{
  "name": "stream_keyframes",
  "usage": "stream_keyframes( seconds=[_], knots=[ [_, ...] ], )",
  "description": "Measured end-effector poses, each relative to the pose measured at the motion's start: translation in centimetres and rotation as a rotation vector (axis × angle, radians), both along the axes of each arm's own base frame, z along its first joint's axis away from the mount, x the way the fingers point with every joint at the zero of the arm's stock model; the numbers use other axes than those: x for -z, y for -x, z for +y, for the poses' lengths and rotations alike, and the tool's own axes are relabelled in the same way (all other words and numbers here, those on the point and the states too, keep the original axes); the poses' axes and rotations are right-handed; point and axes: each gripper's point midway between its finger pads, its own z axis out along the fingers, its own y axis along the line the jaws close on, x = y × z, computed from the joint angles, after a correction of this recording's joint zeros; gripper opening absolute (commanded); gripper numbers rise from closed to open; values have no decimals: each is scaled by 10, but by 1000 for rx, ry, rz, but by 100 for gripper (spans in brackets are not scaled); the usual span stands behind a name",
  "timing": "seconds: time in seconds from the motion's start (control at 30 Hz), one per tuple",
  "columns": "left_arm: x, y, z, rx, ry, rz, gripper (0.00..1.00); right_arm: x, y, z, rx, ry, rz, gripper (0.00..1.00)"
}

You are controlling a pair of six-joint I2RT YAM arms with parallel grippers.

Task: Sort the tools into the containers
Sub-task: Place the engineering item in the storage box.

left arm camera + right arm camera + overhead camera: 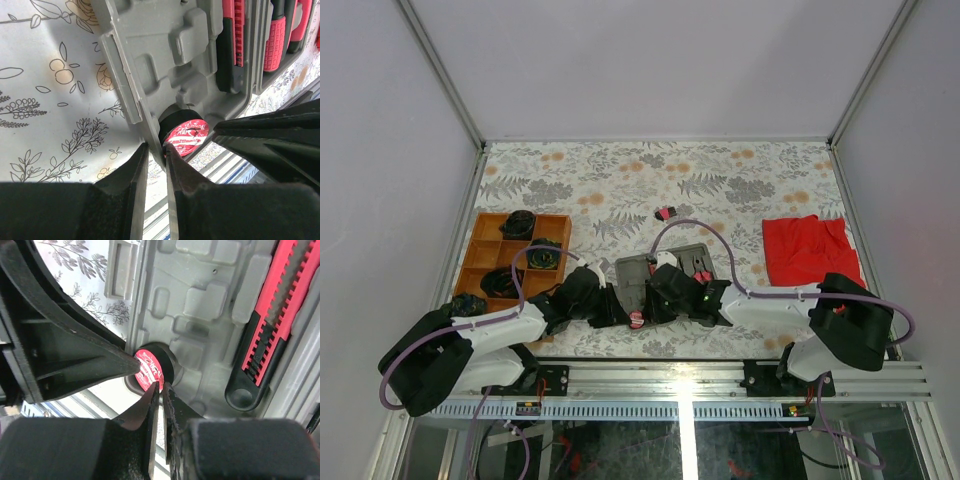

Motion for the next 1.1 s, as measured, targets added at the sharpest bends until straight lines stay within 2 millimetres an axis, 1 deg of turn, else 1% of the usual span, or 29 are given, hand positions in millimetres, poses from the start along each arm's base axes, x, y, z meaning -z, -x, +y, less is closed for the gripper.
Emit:
stream_keyframes(
  seconds=[0.17,0.37,0.47,0.63,0.7,1.0,1.1],
  knots=[
    [0,0,0,0,0,0,10,13,4,-2,-12,32,27,11],
    [0,0,0,-1,-1,-1,10,13,3,2,-19,38,33,9],
    [0,-1,0,-3,-2,-3,7,13,2,2,-22,51,40,7],
    [0,-1,0,-4,-5,-4,1,14,1,4,-27,80,51,0],
    [0,-2,0,-5,-6,-3,0,14,1,4,-31,93,57,0],
    [0,-2,1,-3,-11,-2,0,17,1,6,-55,140,103,0],
    [0,-2,1,-4,-18,-2,0,21,1,6,-58,152,121,0]
  ],
)
